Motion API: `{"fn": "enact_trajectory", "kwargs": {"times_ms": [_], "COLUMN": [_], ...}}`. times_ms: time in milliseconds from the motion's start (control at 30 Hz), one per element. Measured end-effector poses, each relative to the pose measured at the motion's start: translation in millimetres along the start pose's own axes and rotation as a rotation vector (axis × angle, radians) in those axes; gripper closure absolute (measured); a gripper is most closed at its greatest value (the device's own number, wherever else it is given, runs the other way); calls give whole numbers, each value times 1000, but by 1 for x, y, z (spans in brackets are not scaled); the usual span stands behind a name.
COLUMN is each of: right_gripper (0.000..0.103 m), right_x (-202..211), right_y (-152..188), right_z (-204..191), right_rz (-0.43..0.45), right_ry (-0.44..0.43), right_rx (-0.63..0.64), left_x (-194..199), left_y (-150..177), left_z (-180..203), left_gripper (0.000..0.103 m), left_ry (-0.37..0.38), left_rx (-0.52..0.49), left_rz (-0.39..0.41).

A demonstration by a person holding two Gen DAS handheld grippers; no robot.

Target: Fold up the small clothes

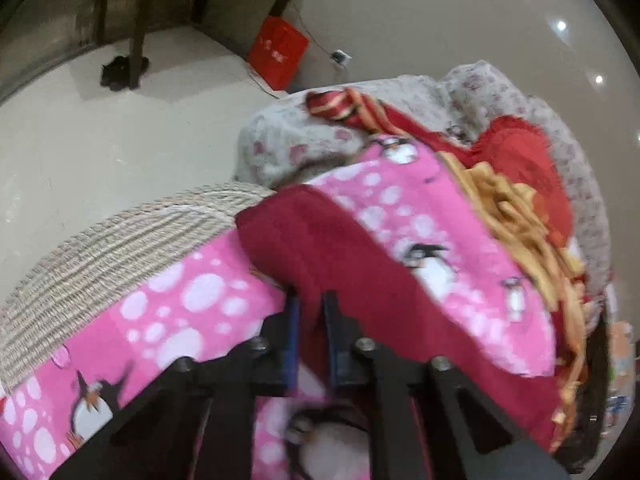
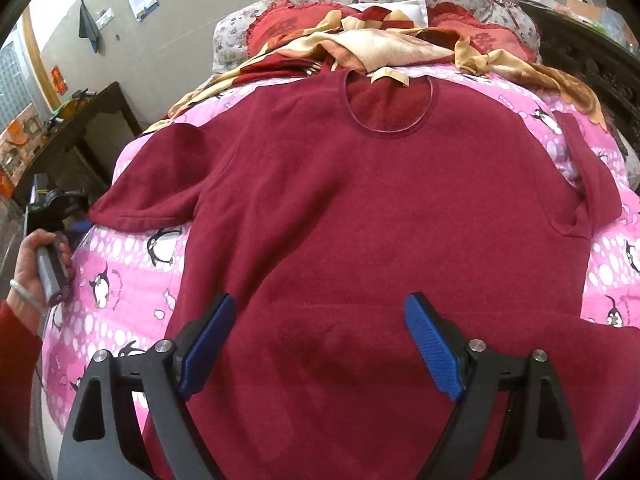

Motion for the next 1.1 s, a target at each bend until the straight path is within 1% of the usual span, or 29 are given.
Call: {"fn": "enact_trajectory", "kwargs": {"times_ms": [33, 67, 133, 167, 200, 233, 267, 333, 400, 500, 533, 567, 600, 667, 733, 767, 833, 867, 900, 933, 967, 1000, 1033, 1100], "right_gripper": [7, 7, 7, 7, 7, 7, 7, 7, 7, 7, 7, 7, 7, 6, 6, 7, 7, 7, 6, 7, 7, 7, 7, 7], "right_x": [1, 4, 10, 14, 17, 21, 26, 35, 46, 61, 64, 68, 71, 76, 77, 78, 81, 83, 83, 82, 78, 74, 69, 57], "right_y": [-1, -3, -9, -13, -16, -20, -24, -33, -41, -50, -52, -54, -55, -55, -54, -53, -50, -49, -48, -48, -49, -51, -54, -66], "right_z": [1, 3, 10, 15, 19, 25, 31, 42, 57, 79, 86, 94, 101, 115, 124, 126, 125, 122, 119, 115, 109, 101, 89, 58], "right_rz": [2, 10, 35, 49, 57, 65, 77, 106, 134, 170, 177, 183, 186, 187, 179, 173, 176, 183, 187, 190, 187, 178, 168, 155], "right_ry": [-4, -7, -7, -7, -5, -3, -1, 7, 30, 52, 62, 75, 85, 96, 109, 111, 95, 84, 78, 71, 52, 22, -20, -104], "right_rx": [0, -3, -13, -24, -34, -47, -58, -72, -88, -123, -133, -148, -162, -191, -207, -211, -204, -191, -179, -165, -156, -152, -147, -120], "left_x": [8, 25, 51, 71, 86, 97, 112, 126, 133, 124, 117, 105, 95, 74, 53, 49, 55, 65, 73, 79, 90, 99, 109, 115], "left_y": [0, 3, 13, 24, 35, 46, 65, 94, 136, 197, 219, 246, 266, 304, 321, 329, 328, 317, 309, 297, 275, 260, 237, 204], "left_z": [7, 24, 53, 76, 96, 113, 140, 177, 218, 264, 276, 289, 299, 313, 315, 309, 296, 287, 280, 274, 261, 249, 232, 203], "left_gripper": [94, 94, 94, 95, 98, 98, 98, 98, 98, 98, 98, 98, 98, 98, 98, 98, 97, 89, 69, 56, 31, 23, 22, 20], "left_ry": [33, 67, 104, 148, 196, 234, 273, 339, 406, 440, 450, 462, 460, 431, 391, 366, 366, 362, 354, 343, 330, 316, 280, 199], "left_rx": [-6, -52, -140, -194, -236, -274, -335, -417, -513, -620, -647, -677, -699, -750, -766, -763, -744, -741, -743, -742, -730, -718, -705, -699], "left_rz": [17, 54, 108, 137, 151, 157, 163, 153, 107, 42, 4, -57, -98, -148, -190, -212, -210, -177, -155, -130, -76, -28, 45, 135]}}
Point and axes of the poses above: each gripper's, at about its wrist camera, not at the fingertips, and x roughly against the way its jaws point, z to its right, y to its underside, the point moved 6 cm from there along -x, roughly the way its jaws point, and after that the axes turned 6 degrees about -y, right-handed, at the moved point
